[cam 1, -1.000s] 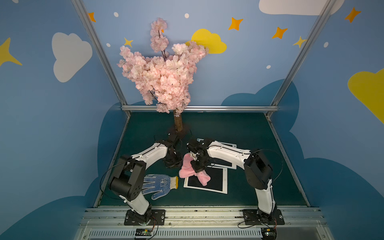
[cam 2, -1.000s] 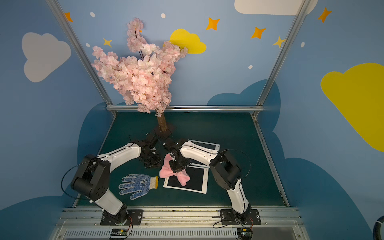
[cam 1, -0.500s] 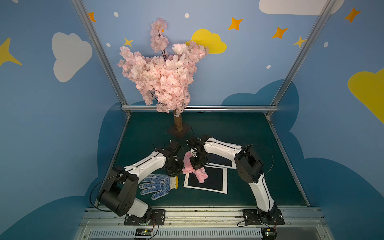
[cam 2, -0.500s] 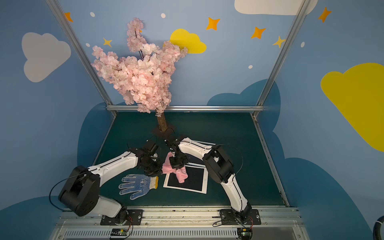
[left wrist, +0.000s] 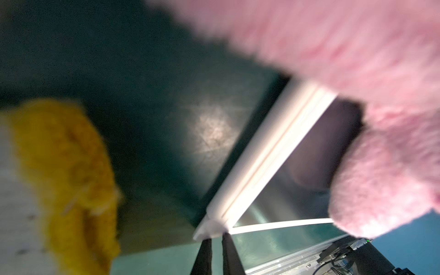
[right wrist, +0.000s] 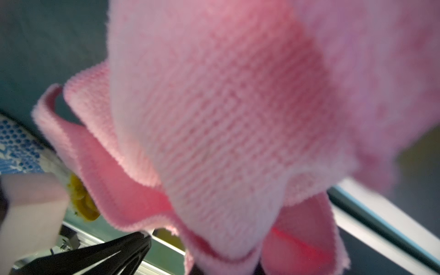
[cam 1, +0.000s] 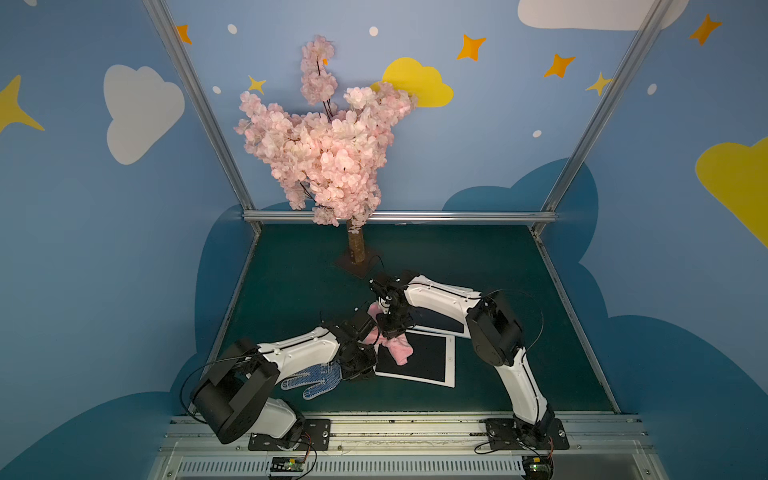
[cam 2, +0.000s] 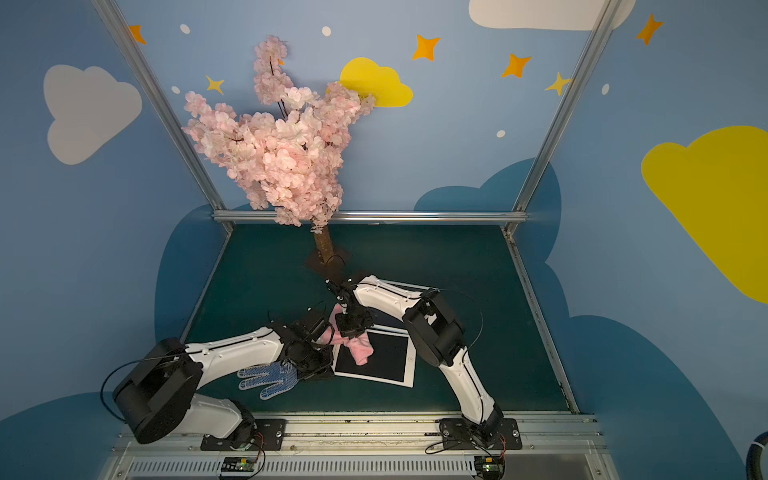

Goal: Wipe the drawing tablet
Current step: Wipe the dirt from the drawing tablet.

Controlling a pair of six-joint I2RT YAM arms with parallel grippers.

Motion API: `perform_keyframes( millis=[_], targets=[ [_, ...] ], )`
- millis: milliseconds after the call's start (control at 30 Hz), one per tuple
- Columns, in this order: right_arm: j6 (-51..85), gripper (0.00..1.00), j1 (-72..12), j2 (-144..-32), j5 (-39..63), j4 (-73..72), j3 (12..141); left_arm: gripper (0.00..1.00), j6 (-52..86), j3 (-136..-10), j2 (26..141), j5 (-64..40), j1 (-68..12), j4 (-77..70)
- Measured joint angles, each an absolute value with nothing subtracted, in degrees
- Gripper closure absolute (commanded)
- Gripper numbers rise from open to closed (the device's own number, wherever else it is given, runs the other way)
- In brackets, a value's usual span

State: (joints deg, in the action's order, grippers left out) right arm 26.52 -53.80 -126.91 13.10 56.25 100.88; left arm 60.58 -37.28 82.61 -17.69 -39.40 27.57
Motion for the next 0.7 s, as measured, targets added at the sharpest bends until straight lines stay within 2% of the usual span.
perform_keyframes(
  millis=[233, 567, 700],
  targets=[
    [26.7, 1.0, -56.1, -127.63, 18.26, 55.46, 101.8, 0.87, 61.12, -37.74, 83.2, -18.31, -39.48, 27.33],
    [26.11, 1.0, -47.59, -131.66, 18.33, 55.72, 107.81, 0.88, 61.17, -38.48, 84.2, -17.41, -39.4, 26.04],
    [25.69, 1.0, -47.75, -131.7, 17.91, 55.53, 107.66, 0.88, 61.34, -38.72, 83.81, -17.3, -39.42, 26.48]
  ],
)
